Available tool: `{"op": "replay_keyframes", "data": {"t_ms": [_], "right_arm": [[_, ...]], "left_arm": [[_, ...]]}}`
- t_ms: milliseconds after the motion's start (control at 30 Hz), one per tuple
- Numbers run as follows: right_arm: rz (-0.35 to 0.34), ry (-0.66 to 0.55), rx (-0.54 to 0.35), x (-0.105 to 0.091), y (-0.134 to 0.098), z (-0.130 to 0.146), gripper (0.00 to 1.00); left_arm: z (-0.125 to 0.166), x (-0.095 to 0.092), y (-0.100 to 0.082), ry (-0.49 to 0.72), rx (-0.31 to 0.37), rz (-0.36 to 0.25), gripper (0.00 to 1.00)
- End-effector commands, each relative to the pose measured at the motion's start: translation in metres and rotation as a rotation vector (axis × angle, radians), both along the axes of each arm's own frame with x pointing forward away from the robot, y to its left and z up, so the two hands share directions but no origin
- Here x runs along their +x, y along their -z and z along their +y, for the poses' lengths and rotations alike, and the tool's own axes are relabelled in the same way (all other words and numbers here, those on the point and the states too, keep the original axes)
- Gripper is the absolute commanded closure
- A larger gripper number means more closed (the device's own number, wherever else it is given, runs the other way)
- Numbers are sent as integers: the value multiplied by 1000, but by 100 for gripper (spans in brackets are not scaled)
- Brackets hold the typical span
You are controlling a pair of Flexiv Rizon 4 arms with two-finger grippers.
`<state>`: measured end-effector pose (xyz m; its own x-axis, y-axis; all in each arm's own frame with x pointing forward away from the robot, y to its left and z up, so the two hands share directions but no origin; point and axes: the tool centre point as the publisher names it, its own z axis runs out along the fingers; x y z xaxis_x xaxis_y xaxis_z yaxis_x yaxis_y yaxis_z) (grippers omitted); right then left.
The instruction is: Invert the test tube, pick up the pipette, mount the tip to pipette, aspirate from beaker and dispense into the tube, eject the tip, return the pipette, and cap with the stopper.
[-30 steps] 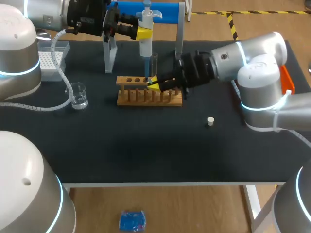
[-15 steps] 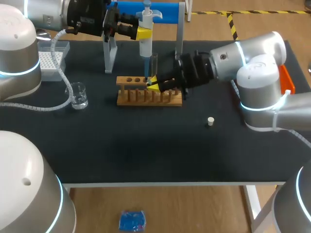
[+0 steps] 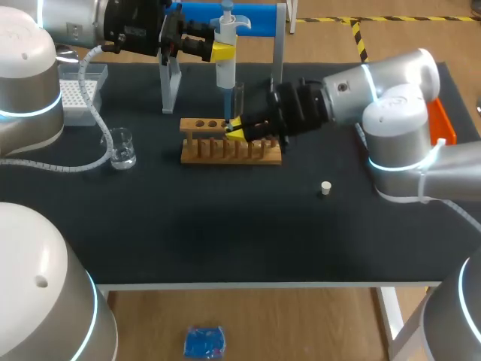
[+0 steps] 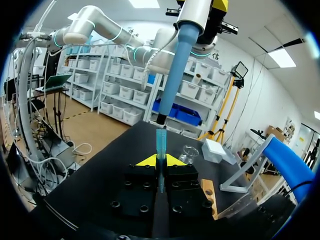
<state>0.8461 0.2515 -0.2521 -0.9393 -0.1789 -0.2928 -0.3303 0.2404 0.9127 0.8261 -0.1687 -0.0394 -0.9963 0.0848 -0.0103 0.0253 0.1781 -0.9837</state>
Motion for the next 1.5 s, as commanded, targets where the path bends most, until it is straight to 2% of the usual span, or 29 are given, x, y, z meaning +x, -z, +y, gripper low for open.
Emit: {"op": "replay_keyframes", "data": {"t_ms": [33,1100,1300,1500], "right_arm": [[-2,-4,9,2,-2,1,100],[9,-36,40,-12,-6,-5,100],[91,-30,83,-16,-11,-4,100],[116,-26,101,-20,-12,-1,100]], "left_arm": [[-1,0,0,-2,-3,-2,100],[-1,0,0,-2,-3,-2,100],[-1,0,0,-2,-3,-2,100],[-1,0,0,-2,-3,-2,100]]}}
